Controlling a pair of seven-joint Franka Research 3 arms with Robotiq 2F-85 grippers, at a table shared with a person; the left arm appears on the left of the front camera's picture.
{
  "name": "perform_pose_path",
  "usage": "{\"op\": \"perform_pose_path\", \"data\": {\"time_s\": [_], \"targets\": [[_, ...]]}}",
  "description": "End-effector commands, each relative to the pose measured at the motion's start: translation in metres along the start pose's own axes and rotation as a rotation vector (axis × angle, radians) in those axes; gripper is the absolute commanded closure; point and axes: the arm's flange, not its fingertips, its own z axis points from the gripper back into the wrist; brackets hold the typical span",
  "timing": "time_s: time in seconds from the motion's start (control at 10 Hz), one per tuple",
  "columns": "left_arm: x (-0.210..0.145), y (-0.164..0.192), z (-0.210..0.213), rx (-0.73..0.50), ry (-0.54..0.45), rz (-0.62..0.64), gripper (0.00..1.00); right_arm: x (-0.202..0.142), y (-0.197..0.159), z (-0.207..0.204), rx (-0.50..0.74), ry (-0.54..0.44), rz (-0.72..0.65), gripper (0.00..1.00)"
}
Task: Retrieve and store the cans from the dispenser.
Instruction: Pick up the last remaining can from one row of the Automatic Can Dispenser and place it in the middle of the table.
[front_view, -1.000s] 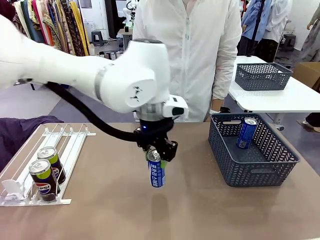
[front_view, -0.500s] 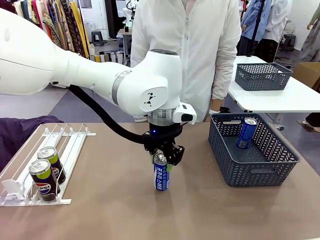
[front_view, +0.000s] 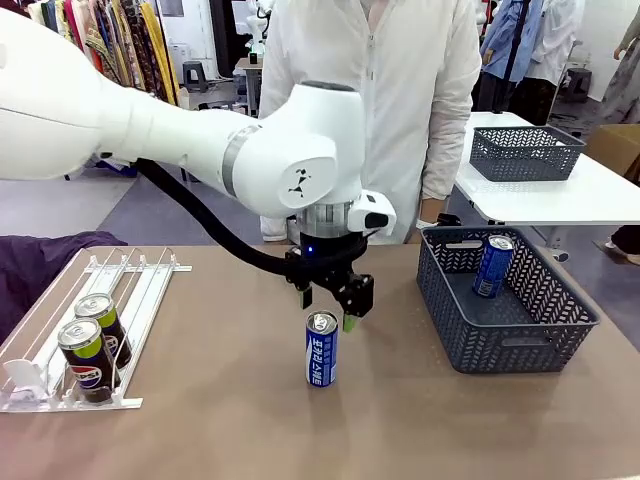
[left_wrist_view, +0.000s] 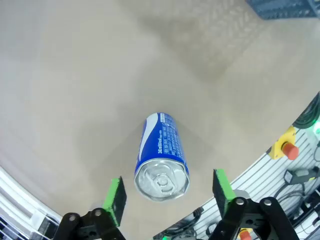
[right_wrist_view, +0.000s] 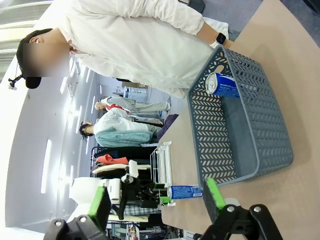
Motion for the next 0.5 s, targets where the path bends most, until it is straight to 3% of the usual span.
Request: {"op": "perform_pose_path", "data": {"time_s": [0.0, 0.2, 0.4], "targets": [[-0.033, 0.017, 0.044, -0.042, -0.121, -0.009, 0.0, 0.002, 0.003, -0.002, 0.026, -0.013, 0.004, 0.0], [-0.089, 0.058, 0.118, -0.127, -0.216, 0.006, 0.0, 0.002, 0.003, -0.002, 0.026, -0.013, 0.004, 0.0], [-0.174, 0.151, 0.174, -0.309, -0.303, 0.163, 0.0, 0.002, 0.003, -0.002, 0.026, -0.013, 0.004, 0.0]]}}
